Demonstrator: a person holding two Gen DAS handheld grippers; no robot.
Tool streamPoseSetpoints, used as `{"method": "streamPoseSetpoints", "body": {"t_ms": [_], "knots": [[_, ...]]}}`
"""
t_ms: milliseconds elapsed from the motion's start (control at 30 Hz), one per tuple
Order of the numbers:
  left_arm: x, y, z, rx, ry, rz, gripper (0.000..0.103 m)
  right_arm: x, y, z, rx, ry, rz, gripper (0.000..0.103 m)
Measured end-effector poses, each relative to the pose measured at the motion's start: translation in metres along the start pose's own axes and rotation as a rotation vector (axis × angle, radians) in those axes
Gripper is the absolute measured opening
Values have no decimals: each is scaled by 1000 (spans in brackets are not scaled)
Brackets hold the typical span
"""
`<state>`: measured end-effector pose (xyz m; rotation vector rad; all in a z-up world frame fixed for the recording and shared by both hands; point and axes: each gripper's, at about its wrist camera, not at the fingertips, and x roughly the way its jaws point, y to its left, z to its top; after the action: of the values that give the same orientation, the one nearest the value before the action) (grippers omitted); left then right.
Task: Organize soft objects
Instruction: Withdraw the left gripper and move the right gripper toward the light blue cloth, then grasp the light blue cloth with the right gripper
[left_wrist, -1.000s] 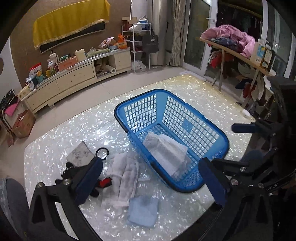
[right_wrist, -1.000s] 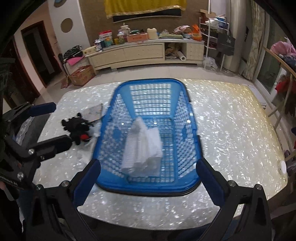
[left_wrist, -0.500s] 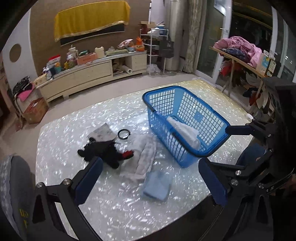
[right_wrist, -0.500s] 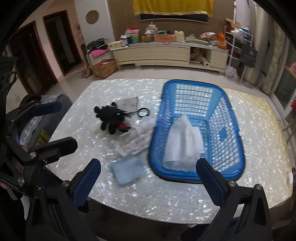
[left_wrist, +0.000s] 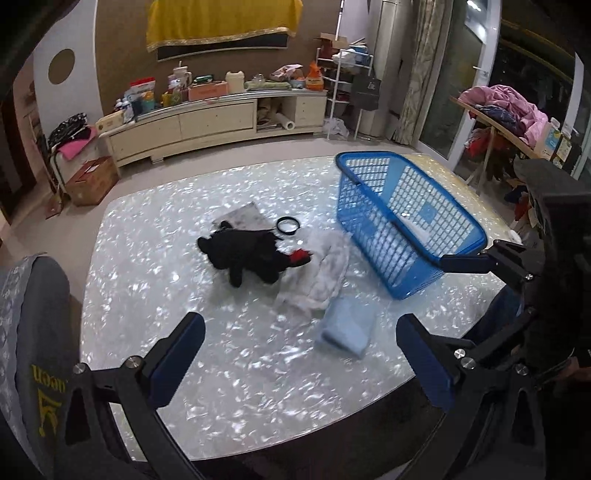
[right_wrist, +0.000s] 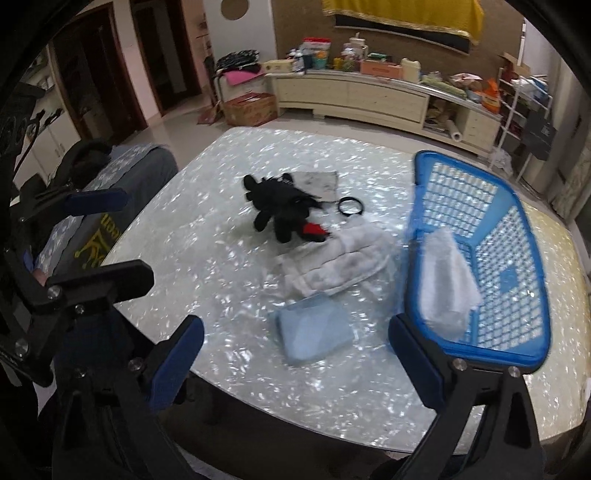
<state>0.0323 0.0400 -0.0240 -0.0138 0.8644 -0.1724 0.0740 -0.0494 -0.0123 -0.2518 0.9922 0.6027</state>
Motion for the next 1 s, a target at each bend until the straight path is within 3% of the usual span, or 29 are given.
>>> {"method": "streamPoseSetpoints", "body": {"t_ms": [467, 633, 767, 1000], "knots": [[30, 48, -36, -47, 69, 62, 103, 58, 37, -6, -91, 129, 52, 83], [53, 57, -48, -50, 108, 78, 103, 85, 34, -10, -88, 192, 51, 72], [71, 62, -54, -54, 144, 88, 103, 105, 30, -15, -85, 235, 54, 53], [95, 68, -61, -69, 180, 60, 103, 130, 26, -18, -78, 283, 66, 44]]}}
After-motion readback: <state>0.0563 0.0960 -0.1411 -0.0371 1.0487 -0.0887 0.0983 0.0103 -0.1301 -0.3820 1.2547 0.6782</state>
